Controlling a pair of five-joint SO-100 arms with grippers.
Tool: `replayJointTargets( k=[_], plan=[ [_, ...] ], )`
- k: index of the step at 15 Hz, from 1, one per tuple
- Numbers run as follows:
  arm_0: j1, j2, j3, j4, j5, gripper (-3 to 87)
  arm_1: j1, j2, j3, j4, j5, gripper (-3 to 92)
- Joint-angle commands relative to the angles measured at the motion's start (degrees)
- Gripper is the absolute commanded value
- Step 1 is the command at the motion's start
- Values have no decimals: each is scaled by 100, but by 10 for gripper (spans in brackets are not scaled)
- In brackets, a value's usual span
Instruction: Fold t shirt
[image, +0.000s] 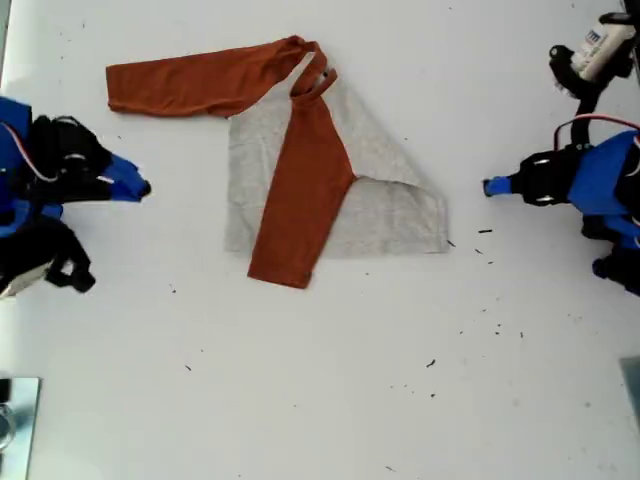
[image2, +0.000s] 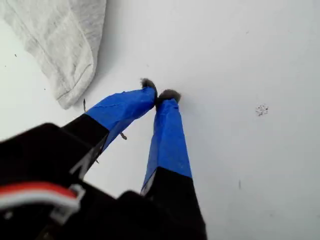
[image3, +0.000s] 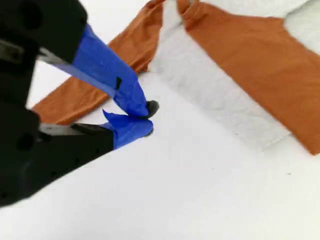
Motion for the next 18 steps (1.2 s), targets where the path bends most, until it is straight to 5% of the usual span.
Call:
replayJointTargets(
  k=[1,5,7,11,18],
  plan=[
    [-1266,-844,-1582,1063,325,-2,-9,325,308,105,-114,35],
    [-4043,-650,-1063,721,1854,-3,-18,633,369,264,-114,35],
    [-4210,-1028,-1160,519,1942,231,-26,642,378,264,-123,35],
    [-4746,-1837,-976,35,2259,281,-18,659,378,264,-141,35],
    [-5537,-3349,633,-2804,2979,217,-114,659,387,308,-18,35]
  ],
)
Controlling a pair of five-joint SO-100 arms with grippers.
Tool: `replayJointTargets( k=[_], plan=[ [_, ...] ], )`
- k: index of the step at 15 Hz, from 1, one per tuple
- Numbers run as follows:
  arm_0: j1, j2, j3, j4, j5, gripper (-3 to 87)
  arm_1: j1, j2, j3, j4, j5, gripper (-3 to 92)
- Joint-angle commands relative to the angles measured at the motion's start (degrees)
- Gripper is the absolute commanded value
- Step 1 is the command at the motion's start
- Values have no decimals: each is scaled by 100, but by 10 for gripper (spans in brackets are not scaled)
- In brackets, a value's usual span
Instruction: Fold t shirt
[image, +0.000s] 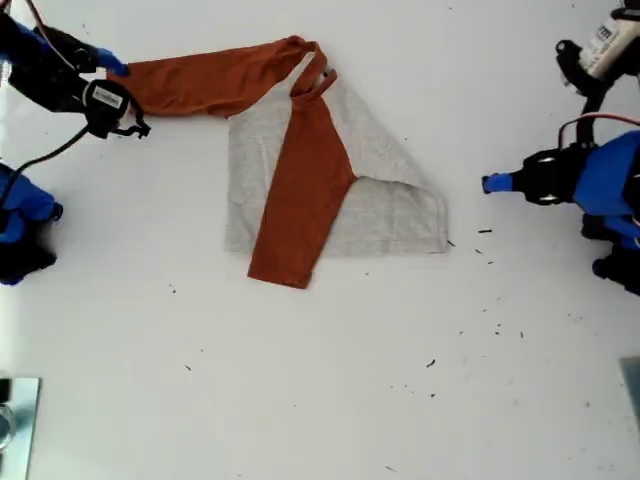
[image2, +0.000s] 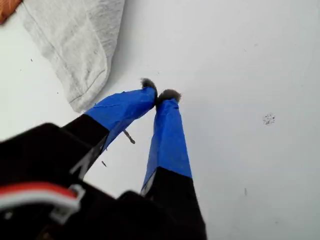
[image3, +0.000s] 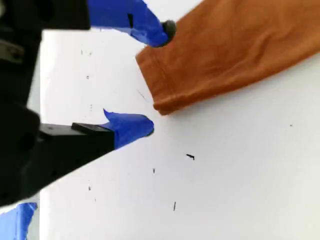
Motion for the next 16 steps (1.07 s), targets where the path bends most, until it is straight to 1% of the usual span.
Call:
replayJointTargets(
  k=[1,2,3,4,6,7,8,9,10,11,12,13,14,15,16],
  plan=[
    [-202,-554,88,-896,308,186,-53,123,360,44,9,35],
    [-246,-923,62,-1151,396,125,-53,123,360,53,18,35],
    [-255,-1134,-62,-1239,580,47,-53,123,360,53,18,35],
    [-211,-1046,-229,-1002,659,-3,-35,132,360,53,26,35],
    [97,325,-431,-360,633,-3,-44,132,369,62,62,35],
    [167,659,-923,229,615,-3,-44,132,369,62,62,35],
    [308,844,-1494,694,615,-3,-44,132,369,62,70,35],
    [659,896,-2092,1028,457,-3,-44,132,369,62,70,35],
    [1310,800,-2681,1107,229,-3,-26,132,369,62,70,35],
    [2171,431,-3331,958,62,-3,0,132,369,62,70,35],
    [3199,-281,-4192,510,299,-3,9,132,369,62,70,35],
    [4192,-1389,-5423,-88,1248,13,18,132,369,62,70,35],
    [4931,-2733,-7128,237,1521,242,35,132,369,62,62,35],
    [5309,-3771,-8534,738,1775,301,35,132,369,53,53,35],
    [5432,-3973,-8648,817,1872,191,18,132,369,53,62,35]
  ],
)
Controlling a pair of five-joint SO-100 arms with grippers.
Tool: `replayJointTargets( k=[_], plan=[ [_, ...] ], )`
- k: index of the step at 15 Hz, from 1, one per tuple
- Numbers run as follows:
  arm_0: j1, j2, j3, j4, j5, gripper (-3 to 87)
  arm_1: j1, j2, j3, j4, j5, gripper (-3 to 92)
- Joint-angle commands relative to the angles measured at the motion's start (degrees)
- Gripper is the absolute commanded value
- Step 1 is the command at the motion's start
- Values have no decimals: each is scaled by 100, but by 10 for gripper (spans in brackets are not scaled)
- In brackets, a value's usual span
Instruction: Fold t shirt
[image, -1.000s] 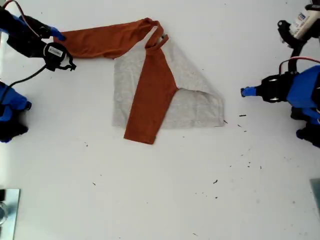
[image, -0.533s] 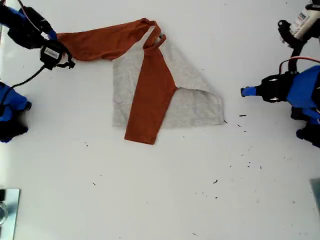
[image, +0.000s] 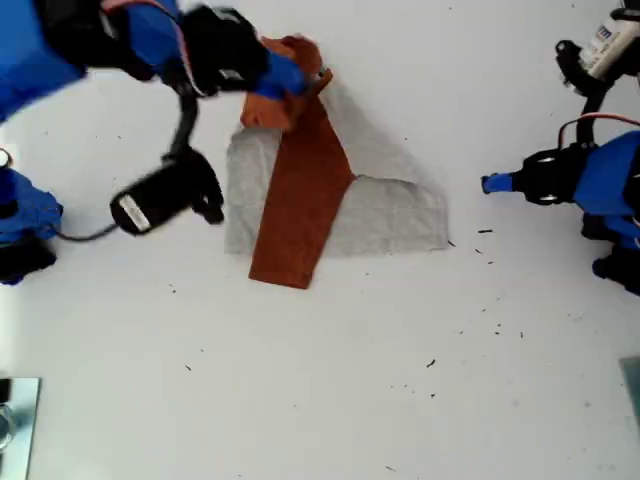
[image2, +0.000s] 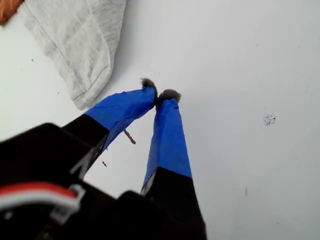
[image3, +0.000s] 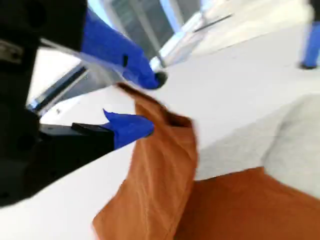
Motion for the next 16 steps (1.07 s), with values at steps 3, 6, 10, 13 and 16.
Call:
replayJointTargets(
  k=[3,6,10,13,16],
  plan=[
    [114,439,-501,598,105,153,9,114,369,62,70,35],
    [-431,3331,3287,-580,97,122,18,114,369,62,62,35],
    [-923,5994,8376,-1477,-940,-2,44,114,369,53,53,35],
    [-510,7963,10547,-2153,-1538,-3,44,114,378,62,97,35],
    [-782,8473,9738,-853,-1696,-3,-211,-9,-97,-114,527,33]
  ],
)
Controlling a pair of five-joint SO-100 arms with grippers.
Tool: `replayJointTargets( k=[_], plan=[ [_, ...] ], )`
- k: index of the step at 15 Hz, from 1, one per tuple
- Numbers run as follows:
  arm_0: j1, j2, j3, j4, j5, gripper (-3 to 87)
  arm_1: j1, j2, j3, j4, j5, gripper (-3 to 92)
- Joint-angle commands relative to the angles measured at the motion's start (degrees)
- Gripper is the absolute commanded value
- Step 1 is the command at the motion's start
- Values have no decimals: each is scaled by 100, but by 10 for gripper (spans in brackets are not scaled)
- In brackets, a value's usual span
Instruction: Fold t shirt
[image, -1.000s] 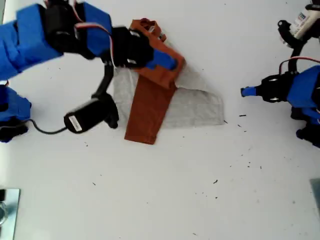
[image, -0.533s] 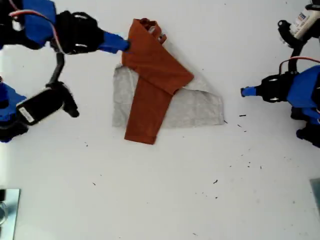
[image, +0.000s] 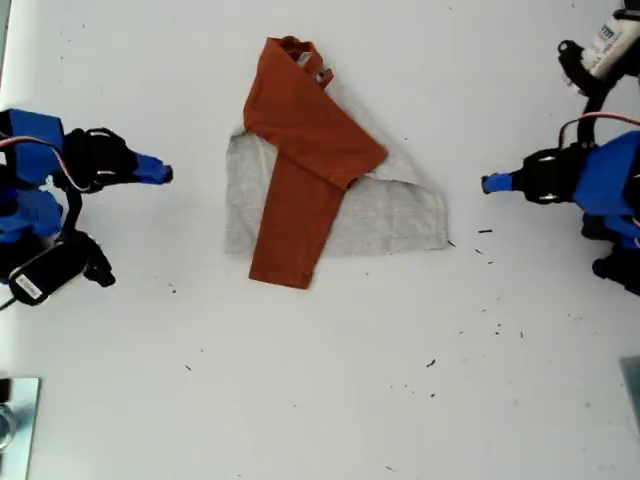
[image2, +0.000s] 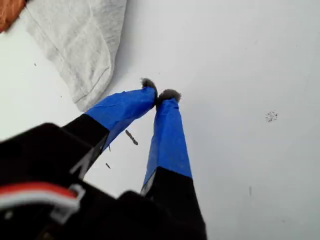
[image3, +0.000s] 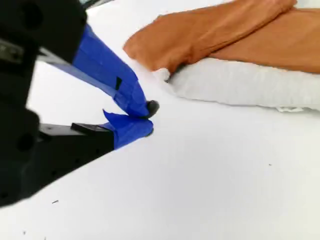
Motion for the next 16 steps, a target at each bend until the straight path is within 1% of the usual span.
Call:
replayJointTargets(
  k=[1,2,4,5,6,7,8,9,10,11,13,15,16],
  plan=[
    [158,-844,-1494,563,-378,-3,-141,-536,-861,-105,176,33],
    [457,-1767,-2575,800,-396,-3,-114,-1547,-1986,53,18,37],
    [870,-3700,-4852,1687,-396,195,-290,-3937,-4500,800,-237,330],
    [1037,-4324,-5607,1837,-308,256,-378,-4808,-5537,1213,-290,340],
    [1187,-4711,-5985,1802,-141,258,-492,-5370,-6179,1433,-290,343],
    [1257,-4957,-6003,1714,-141,253,-571,-5643,-6337,1459,-255,342],
    [1336,-5142,-5722,1503,-158,252,-642,-5836,-6188,1362,-185,342],
    [1424,-5265,-5300,1151,-264,250,-747,-6021,-5889,1125,-53,337],
    [1529,-5432,-4931,773,-404,250,-844,-6267,-5528,756,70,330],
    [1652,-5739,-4764,519,-510,249,-958,-6583,-5229,369,193,329],
    [1819,-6706,-4746,185,-738,248,-1125,-7146,-4852,-334,352,324],
    [1854,-7682,-4922,-176,-826,247,-1274,-7796,-4702,-826,483,304],
    [1907,-7884,-4939,-413,-888,228,-1362,-8165,-4649,-1046,589,295]
  ],
)
